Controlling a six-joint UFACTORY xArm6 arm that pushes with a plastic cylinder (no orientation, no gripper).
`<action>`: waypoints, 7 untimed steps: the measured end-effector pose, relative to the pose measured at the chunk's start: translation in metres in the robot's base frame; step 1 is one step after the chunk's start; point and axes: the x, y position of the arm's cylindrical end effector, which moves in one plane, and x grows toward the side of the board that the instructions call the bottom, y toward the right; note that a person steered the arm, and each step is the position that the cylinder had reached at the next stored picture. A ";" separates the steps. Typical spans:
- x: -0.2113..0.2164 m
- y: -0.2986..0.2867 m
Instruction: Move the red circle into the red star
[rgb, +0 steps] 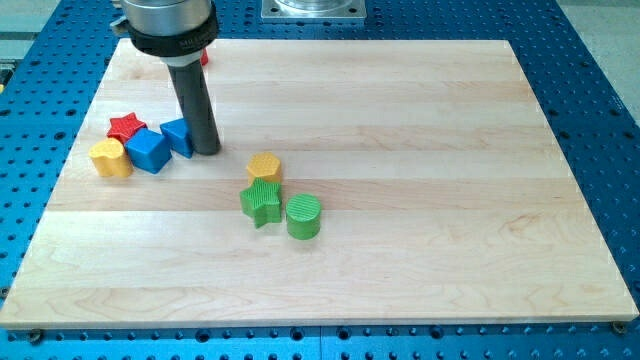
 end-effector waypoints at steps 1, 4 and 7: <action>-0.007 -0.018; -0.166 0.058; -0.164 -0.070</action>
